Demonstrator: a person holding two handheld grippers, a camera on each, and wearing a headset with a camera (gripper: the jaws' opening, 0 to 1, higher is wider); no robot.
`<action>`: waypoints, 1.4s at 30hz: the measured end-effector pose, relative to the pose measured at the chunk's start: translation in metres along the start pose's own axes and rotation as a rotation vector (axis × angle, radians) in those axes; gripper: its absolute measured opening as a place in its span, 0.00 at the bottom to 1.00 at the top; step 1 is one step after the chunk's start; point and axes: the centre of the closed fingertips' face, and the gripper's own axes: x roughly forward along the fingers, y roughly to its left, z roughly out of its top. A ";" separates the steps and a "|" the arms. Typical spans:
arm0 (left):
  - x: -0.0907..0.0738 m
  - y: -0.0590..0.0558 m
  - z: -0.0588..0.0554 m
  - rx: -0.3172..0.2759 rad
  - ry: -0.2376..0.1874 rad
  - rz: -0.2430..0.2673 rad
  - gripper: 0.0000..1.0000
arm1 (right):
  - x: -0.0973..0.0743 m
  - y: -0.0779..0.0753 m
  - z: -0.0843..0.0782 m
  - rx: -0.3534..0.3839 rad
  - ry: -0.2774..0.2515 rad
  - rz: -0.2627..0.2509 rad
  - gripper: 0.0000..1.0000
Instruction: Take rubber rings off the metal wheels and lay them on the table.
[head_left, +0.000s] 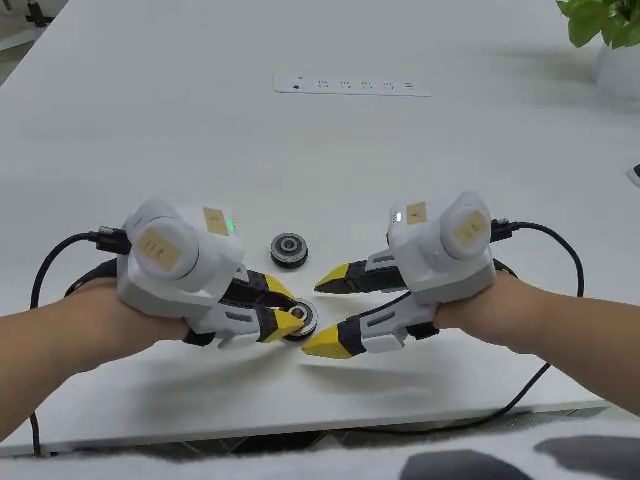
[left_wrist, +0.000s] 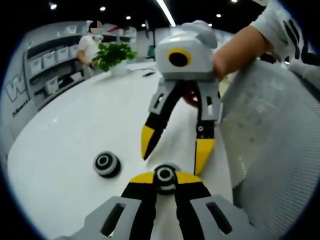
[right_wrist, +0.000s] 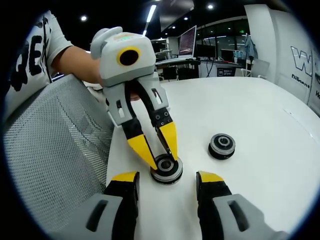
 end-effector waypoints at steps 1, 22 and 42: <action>0.000 0.000 0.000 0.002 0.000 0.001 0.15 | 0.000 -0.001 0.000 0.002 -0.002 -0.004 0.41; -0.001 0.000 0.000 0.019 0.001 0.011 0.14 | 0.007 0.001 -0.002 0.030 -0.006 -0.010 0.24; -0.001 0.001 -0.001 0.015 -0.004 0.013 0.14 | 0.005 0.001 -0.007 -0.007 0.026 -0.007 0.20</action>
